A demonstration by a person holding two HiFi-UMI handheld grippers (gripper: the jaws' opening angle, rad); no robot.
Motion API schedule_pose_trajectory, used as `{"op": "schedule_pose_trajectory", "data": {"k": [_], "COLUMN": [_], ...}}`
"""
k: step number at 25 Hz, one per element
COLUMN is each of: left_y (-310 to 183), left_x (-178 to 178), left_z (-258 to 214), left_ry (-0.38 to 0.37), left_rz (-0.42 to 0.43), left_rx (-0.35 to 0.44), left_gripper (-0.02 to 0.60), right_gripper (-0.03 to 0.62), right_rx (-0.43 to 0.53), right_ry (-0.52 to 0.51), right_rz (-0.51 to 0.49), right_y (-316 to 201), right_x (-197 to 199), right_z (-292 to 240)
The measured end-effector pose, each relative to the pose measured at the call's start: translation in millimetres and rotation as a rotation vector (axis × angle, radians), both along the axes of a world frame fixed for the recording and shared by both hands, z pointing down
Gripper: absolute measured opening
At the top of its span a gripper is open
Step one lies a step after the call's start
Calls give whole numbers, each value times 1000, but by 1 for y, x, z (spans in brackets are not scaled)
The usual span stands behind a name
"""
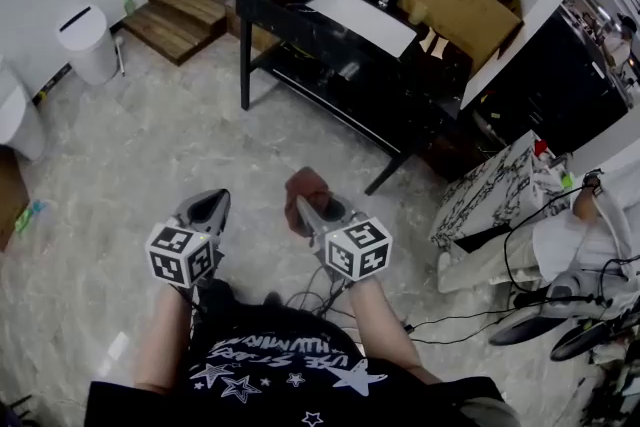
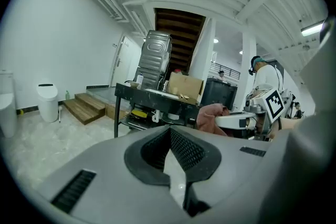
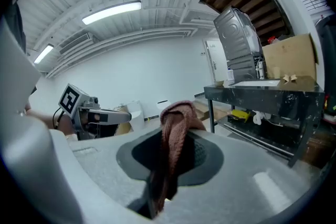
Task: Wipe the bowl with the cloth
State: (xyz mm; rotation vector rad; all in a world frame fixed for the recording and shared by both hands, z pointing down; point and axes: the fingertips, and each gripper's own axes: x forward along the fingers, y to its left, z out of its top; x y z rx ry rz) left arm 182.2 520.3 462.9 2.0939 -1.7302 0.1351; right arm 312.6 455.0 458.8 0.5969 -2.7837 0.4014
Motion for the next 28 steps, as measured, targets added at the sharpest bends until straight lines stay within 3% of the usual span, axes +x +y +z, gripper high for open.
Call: {"op": "schedule_pose_trajectory", "data": {"k": [10, 16, 28], "left_y": [0, -35, -126], "left_x": [-2, -9, -72], "left_z": [-1, 4, 20], "left_ry": [-22, -18, 21], "left_rz": [-11, 22, 46], "left_rx": [-23, -20, -29], "left_gripper": [8, 8, 8], "right_gripper": [67, 67, 67], "right_rx": [-76, -91, -98], "right_ry": [-37, -16, 4], "right_rz": [80, 110, 140], "right_y": [-17, -43, -130], "right_x": [14, 14, -47], "right_z": [13, 22, 32]}}
